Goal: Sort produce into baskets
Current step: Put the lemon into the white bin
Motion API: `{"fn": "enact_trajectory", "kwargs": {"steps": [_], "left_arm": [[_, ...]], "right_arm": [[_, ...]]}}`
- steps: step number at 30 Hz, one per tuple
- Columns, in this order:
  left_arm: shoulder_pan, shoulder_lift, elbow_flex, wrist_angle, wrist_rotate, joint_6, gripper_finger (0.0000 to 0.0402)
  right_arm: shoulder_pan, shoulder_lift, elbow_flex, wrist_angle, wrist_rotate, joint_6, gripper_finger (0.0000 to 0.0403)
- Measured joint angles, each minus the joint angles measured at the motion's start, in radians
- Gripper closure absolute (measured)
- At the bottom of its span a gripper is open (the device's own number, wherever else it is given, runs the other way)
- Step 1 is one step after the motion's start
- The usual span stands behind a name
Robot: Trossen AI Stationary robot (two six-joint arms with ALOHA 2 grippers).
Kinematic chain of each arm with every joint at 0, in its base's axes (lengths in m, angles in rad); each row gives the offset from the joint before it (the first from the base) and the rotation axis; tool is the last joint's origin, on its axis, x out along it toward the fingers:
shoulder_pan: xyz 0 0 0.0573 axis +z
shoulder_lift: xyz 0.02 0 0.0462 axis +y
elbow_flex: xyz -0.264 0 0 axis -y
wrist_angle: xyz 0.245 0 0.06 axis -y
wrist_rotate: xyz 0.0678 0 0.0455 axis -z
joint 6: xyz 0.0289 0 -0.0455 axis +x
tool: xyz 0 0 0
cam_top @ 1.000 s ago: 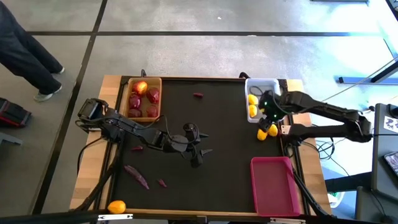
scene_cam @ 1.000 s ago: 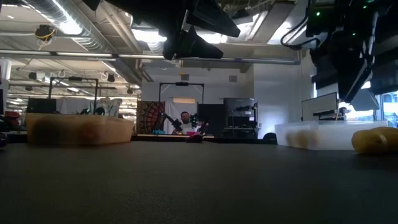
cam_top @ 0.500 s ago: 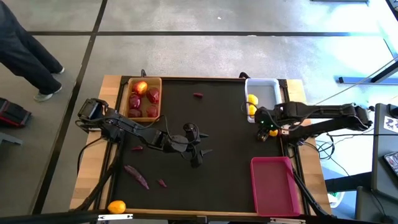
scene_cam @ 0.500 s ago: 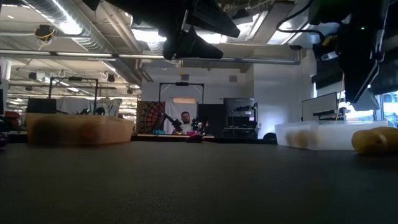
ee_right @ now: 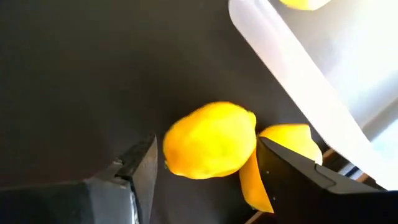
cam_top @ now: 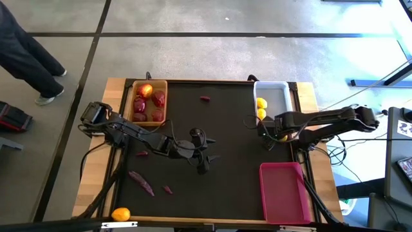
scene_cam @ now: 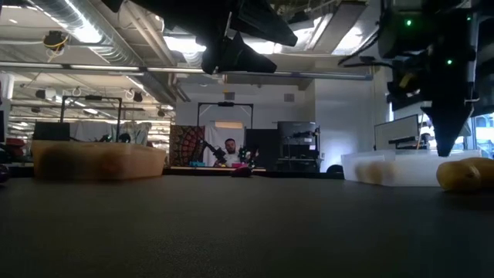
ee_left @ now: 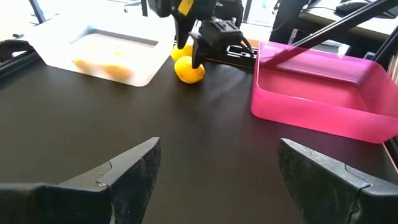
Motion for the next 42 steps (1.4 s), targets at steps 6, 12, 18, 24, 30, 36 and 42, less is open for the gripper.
{"fn": "enact_trajectory", "kwargs": {"steps": [6,12,18,24,30,36,42], "left_arm": [[0.000,0.000,0.000,0.000,0.000,-0.001,0.0085],[0.000,0.000,0.000,0.000,0.000,-0.001,0.0085],[0.000,0.000,0.000,0.000,0.000,-0.002,0.0085],[0.000,0.000,0.000,0.000,0.000,-0.002,0.0085],[0.000,0.000,0.000,0.000,0.000,-0.002,0.0085],[0.000,0.000,0.000,0.000,0.000,-0.002,0.0085],[0.000,0.000,0.000,0.000,0.000,-0.003,0.0085]], "right_arm": [[0.000,0.052,-0.041,0.006,0.000,0.027,0.0171],[-0.001,0.089,-0.069,0.038,-0.003,0.034,0.0171],[-0.001,0.096,-0.070,0.047,-0.010,0.035,0.0171],[-0.001,0.096,-0.070,0.047,-0.016,0.031,0.0203],[-0.001,0.096,-0.069,0.033,-0.019,-0.013,0.0271],[0.000,0.096,-0.067,0.028,-0.010,-0.045,0.0303],[0.001,0.090,-0.029,-0.002,-0.017,-0.058,0.0305]]}}
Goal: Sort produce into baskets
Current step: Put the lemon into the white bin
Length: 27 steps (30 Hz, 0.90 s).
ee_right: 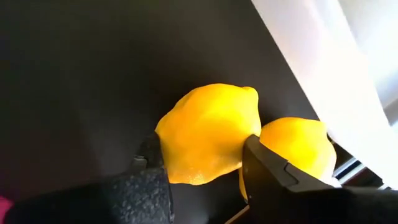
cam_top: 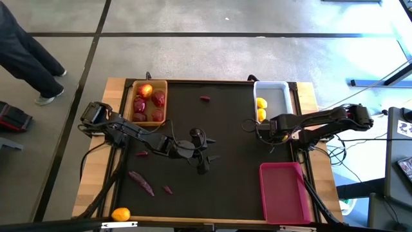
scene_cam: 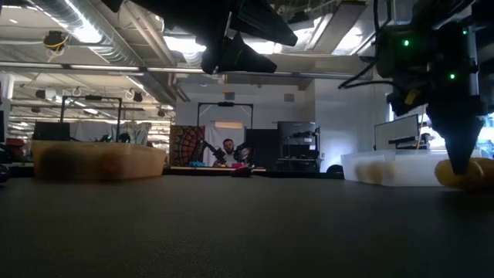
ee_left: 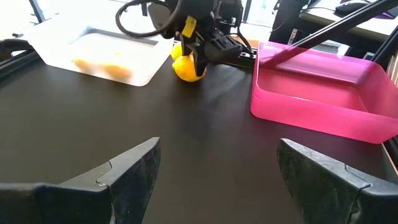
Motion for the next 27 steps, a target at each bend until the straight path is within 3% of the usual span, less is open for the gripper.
{"fn": "enact_trajectory", "kwargs": {"steps": [10,17,27], "left_arm": [[0.000,0.000,0.000,0.001,0.000,0.000,0.0085],[0.000,0.000,0.000,0.005,0.000,0.000,0.0085],[0.000,0.000,0.000,0.007,0.000,0.000,0.0085]], "right_arm": [[-0.001,-0.078,0.125,-0.079,0.013,-0.063,0.0306],[-0.005,-0.131,0.222,-0.078,0.169,-0.077,0.0306],[-0.192,-0.132,0.258,0.017,0.242,-0.257,0.0306]]}}
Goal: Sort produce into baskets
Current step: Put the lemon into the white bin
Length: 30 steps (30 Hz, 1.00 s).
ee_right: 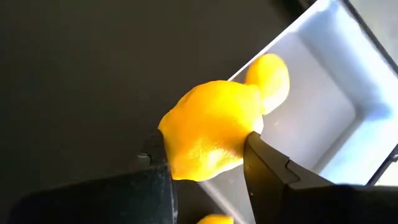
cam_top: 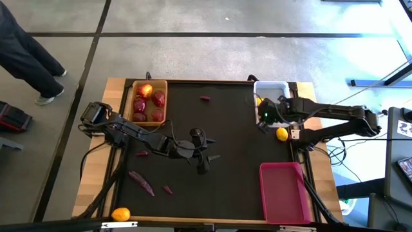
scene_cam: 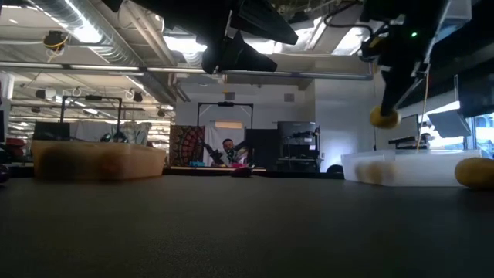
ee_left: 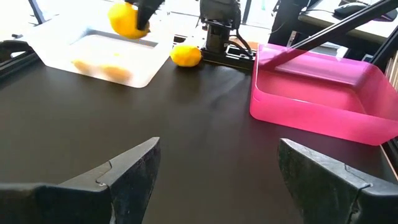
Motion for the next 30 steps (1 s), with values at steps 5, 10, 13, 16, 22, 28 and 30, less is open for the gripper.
{"fn": "enact_trajectory", "kwargs": {"steps": [5,10,13,16,22,28,30], "left_arm": [[0.000,0.000,0.000,0.000,0.000,0.000,0.0085],[0.000,0.000,0.000,0.000,0.000,0.003,0.0085],[0.000,0.000,0.000,0.000,0.000,0.003,0.0085],[0.000,0.000,0.000,-0.001,0.000,0.003,0.0085],[0.000,0.000,0.000,-0.003,0.000,0.003,0.0085],[0.000,0.000,0.000,-0.011,0.000,0.003,0.0085],[-0.001,0.000,0.000,-0.015,0.000,0.002,0.0085]], "right_arm": [[-0.145,0.003,0.000,0.077,-0.009,-0.117,0.0306],[-0.291,0.003,0.000,0.159,-0.034,-0.216,0.0306],[-0.367,0.013,0.000,0.207,-0.054,-0.255,0.0306],[-0.441,0.040,0.000,0.246,-0.078,-0.295,0.0306],[-0.545,0.132,0.000,0.334,-0.092,-0.341,0.0306],[-0.608,0.242,0.000,0.390,-0.121,-0.361,0.0306],[-0.622,0.277,0.000,0.392,-0.123,-0.362,0.0306]]}}
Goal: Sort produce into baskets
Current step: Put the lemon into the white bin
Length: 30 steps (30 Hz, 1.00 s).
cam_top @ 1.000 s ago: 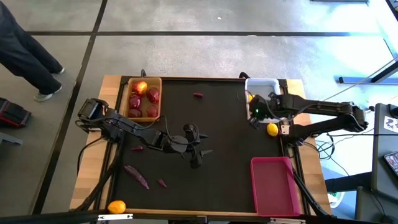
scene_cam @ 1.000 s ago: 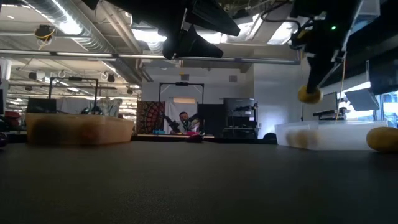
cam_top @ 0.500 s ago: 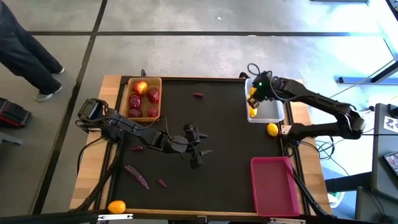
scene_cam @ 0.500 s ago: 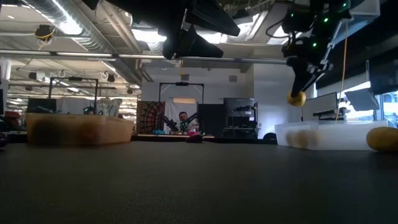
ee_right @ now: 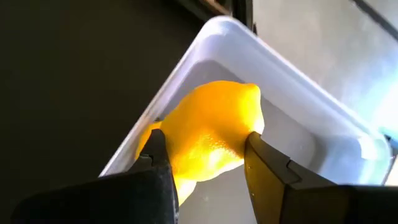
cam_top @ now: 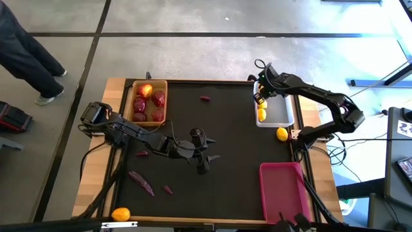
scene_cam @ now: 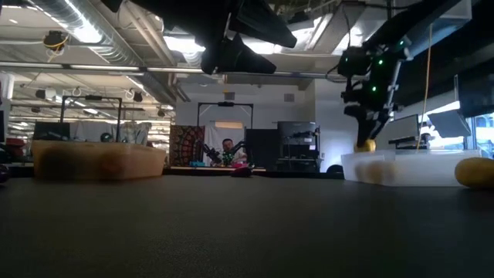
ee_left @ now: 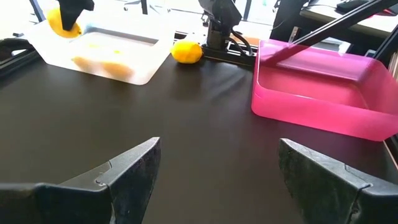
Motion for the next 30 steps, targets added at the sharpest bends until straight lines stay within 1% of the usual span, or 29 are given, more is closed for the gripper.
{"fn": "enact_trajectory", "kwargs": {"steps": [5,10,13,19,22,25,30], "left_arm": [[0.000,0.000,0.000,-0.008,0.000,-0.004,0.0085],[0.000,0.000,0.000,-0.008,0.000,-0.005,0.0085],[0.000,0.000,0.000,-0.008,0.000,-0.005,0.0085],[0.000,0.000,0.000,-0.014,0.000,-0.005,0.0085],[0.000,0.000,0.000,-0.013,0.000,-0.005,0.0085],[0.000,0.000,0.000,-0.013,0.000,-0.005,0.0085],[0.000,0.000,0.000,-0.013,0.000,-0.004,0.0085]], "right_arm": [[-0.009,0.072,0.000,0.008,-0.002,-0.001,0.0306],[-0.007,0.116,0.000,0.036,-0.003,-0.001,0.0302],[-0.006,0.128,0.000,0.045,-0.003,-0.001,0.0281],[-0.006,0.130,0.000,0.039,-0.002,-0.005,0.0210],[-0.006,0.130,0.000,0.032,0.003,-0.031,0.0185],[-0.006,0.128,0.000,0.034,0.008,-0.031,0.0174],[-0.006,0.077,0.000,0.003,0.008,-0.049,0.0172]]}}
